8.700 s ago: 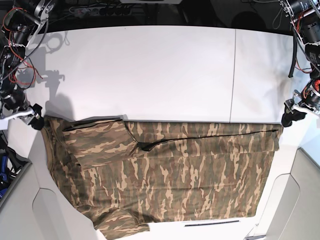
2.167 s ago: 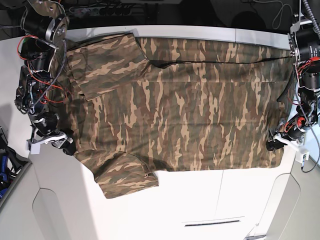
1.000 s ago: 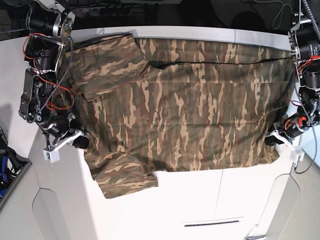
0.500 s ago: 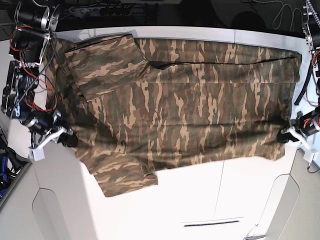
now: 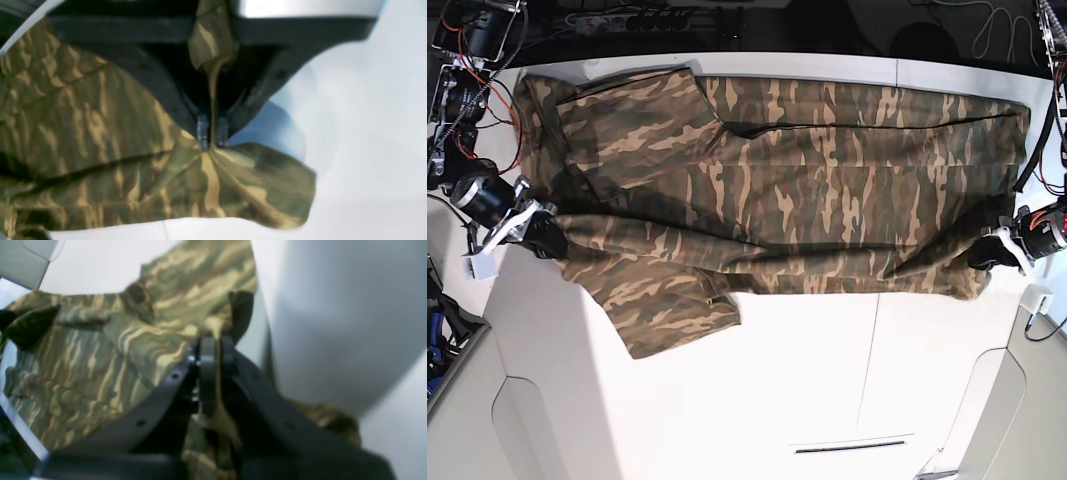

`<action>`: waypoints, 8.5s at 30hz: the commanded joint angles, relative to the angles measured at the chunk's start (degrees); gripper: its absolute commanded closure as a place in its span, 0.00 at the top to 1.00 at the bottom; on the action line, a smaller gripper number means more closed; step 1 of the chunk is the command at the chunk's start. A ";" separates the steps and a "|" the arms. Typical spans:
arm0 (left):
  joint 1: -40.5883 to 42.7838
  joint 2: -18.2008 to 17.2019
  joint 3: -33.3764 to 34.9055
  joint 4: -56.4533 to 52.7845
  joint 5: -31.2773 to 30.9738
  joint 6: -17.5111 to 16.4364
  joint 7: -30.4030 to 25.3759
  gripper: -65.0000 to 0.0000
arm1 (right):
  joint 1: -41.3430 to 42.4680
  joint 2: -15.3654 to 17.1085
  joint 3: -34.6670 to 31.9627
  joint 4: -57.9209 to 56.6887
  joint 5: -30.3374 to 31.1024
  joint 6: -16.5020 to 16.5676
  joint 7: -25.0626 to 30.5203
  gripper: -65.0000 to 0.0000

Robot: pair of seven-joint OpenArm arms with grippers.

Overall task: Fold the T-shirt properly
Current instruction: 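Grasp the hem corners and fold the hem half over onto the collar half, then regrasp the folded strip with the right gripper and tuck the sleeve in, then hold the strip ends with both grippers and lift the left gripper's end, then carry the left gripper's end over toward the right gripper, folding the strip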

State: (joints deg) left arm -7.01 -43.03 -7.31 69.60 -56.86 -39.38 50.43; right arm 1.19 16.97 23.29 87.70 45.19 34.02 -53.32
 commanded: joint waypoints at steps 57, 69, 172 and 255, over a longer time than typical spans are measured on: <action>16.06 -2.36 -8.24 5.07 -0.79 -0.62 1.03 0.00 | 15.89 -7.72 -10.19 -29.18 -17.40 -2.08 20.11 0.60; 16.06 -2.38 -8.24 5.07 -0.85 -0.62 0.76 0.00 | 15.45 -10.47 -15.15 -27.28 -18.21 -2.05 18.34 0.00; 38.97 10.75 -28.92 19.63 23.06 5.77 -16.41 0.67 | -16.94 -10.01 1.38 4.85 -5.18 -0.20 0.96 0.00; 27.80 30.62 13.49 48.39 19.98 4.66 -9.77 0.51 | -17.11 -5.38 22.53 10.23 6.03 -0.15 -7.98 0.59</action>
State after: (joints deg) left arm 21.08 -12.45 6.17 116.99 -35.79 -34.52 42.22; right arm -16.01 10.66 45.67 97.17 50.39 33.54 -62.17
